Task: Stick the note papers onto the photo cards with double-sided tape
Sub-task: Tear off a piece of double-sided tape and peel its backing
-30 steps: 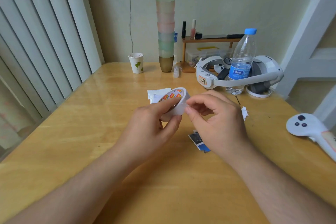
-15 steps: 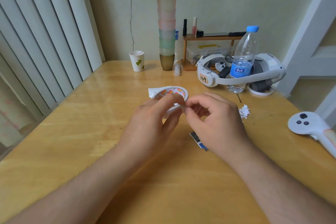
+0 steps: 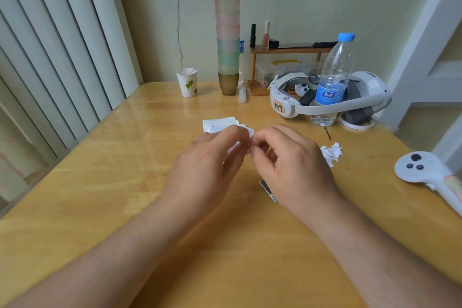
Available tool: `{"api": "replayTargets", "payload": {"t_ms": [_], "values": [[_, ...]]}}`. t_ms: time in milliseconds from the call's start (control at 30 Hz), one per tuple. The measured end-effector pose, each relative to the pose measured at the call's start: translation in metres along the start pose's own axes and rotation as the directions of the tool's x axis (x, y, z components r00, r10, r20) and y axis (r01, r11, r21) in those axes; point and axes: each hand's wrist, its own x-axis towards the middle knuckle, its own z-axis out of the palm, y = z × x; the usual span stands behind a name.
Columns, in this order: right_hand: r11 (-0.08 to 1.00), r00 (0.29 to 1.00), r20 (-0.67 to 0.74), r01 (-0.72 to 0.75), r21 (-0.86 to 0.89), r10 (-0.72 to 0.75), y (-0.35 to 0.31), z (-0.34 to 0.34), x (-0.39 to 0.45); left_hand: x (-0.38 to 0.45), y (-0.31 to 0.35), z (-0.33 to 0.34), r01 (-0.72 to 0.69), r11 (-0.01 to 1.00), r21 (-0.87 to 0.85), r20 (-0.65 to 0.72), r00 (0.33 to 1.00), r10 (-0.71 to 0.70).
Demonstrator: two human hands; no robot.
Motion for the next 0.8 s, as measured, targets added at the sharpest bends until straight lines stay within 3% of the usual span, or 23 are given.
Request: {"api": "replayTargets", "payload": {"t_ms": [367,800], "values": [[0.991,0.997,0.037,0.063,0.115,-0.068,0.0049,-0.0009,0.0025,0.0024,0.0043,-0.0030,0.066,0.992,-0.110,0.056,0.997,-0.060],[0.989,0.997,-0.010,0.079,0.129,-0.079,0.0040,0.0030,0.0049,0.0036,0.0083,0.0031,0.209,0.881,-0.424,0.144,0.976,-0.162]]}}
